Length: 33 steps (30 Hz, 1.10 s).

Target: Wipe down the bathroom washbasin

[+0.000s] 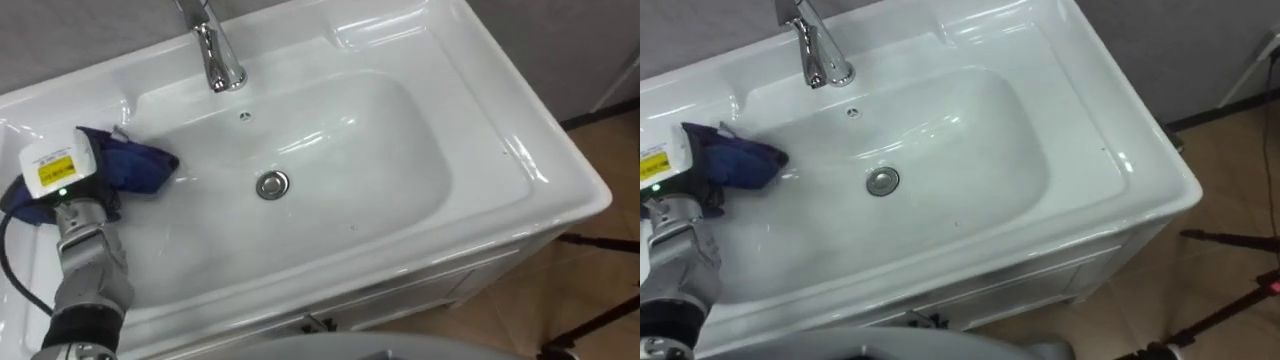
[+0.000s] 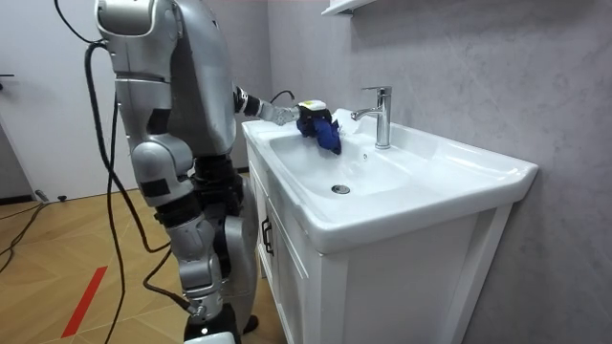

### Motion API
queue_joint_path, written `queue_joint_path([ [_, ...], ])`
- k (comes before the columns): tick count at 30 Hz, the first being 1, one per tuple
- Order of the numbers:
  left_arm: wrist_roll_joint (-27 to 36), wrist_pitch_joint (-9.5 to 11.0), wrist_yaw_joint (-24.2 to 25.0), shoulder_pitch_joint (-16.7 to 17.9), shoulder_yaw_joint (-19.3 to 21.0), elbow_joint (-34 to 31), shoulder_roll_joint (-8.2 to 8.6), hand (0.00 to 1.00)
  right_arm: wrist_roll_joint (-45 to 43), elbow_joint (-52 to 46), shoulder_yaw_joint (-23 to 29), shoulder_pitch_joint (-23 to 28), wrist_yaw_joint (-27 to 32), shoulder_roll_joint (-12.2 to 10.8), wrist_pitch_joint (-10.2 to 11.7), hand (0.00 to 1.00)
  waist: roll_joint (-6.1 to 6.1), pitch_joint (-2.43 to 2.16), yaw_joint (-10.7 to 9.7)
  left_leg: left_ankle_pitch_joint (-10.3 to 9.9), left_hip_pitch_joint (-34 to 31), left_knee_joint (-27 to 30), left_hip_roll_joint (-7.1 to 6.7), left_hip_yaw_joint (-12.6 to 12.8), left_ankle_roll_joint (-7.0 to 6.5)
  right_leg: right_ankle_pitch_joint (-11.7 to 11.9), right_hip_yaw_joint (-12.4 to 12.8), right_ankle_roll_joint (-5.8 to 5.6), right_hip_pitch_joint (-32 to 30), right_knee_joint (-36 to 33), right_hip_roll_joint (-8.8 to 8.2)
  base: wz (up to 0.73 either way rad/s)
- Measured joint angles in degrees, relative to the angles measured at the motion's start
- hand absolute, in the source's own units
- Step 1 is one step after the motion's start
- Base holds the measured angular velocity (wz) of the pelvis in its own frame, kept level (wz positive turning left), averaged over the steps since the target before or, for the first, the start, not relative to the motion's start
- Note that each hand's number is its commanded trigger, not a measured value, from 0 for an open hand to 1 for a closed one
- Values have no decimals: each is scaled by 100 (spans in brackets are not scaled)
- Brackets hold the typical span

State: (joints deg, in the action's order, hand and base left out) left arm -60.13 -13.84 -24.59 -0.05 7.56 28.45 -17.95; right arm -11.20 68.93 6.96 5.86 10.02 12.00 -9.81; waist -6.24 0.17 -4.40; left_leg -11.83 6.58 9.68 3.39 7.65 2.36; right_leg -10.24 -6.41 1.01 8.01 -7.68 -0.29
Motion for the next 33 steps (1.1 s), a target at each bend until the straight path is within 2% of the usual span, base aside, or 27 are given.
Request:
queue_joint_path([
  [4,133,5,2,-3,3,-323,-86,100,72,49,-45,-1,-19,-19,44,0,-1,8,8,3,0,1,-26,-26,-6,-8,-35,-13,11,-8,-26,5],
  [10,197,99,-7,-74,57,-651,-91,100,207,177,-124,56,-23,-25,226,0,8,8,-9,5,-49,18,-29,-38,-10,-13,-96,-21,1,-10,-33,3],
  [17,218,132,-301,-83,77,-1129,-90,100,209,274,-122,163,-16,-22,219,0,29,-12,-21,25,-198,89,-75,-120,-42,-21,-142,-34,-81,-10,-71,5],
  [27,392,166,-496,-83,158,-1165,-90,100,199,262,-123,217,-27,-23,220,0,26,-24,7,25,-191,114,-80,-152,-43,-22,-170,-36,-66,-16,-78,1],
  [32,663,164,-575,176,158,-1147,-69,100,227,258,-124,222,-23,-19,215,0,37,-16,4,26,-101,95,-80,-150,-44,-22,-168,-36,19,-26,-76,0],
  [33,717,141,-575,330,158,-1147,-69,100,267,268,-122,283,-20,-2,215,0,50,-17,7,26,-57,92,-80,-150,-44,-22,-160,-37,45,-11,-76,0],
])
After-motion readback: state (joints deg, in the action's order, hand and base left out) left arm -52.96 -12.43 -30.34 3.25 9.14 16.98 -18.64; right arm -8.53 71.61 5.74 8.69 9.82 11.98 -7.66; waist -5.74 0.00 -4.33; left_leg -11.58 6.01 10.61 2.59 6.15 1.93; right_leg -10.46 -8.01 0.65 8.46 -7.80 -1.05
